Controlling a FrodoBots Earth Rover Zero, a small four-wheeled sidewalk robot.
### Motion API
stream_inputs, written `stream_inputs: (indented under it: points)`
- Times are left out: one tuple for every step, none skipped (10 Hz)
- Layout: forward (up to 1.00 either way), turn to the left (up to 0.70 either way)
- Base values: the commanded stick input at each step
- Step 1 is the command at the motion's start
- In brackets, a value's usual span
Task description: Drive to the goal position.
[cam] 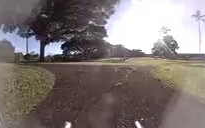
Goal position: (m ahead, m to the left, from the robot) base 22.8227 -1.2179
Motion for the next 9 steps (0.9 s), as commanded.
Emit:
stream_inputs:
  points:
    - [0.7,-0.14]
    - [0.7,-0.14]
    - [0.7,-0.14]
    - [0.7,-0.14]
    - [0.7,-0.14]
    - [0.7,-0.14]
    - [0.7,-0.14]
    - [0.7,-0.14]
    - [0.7,-0.14]
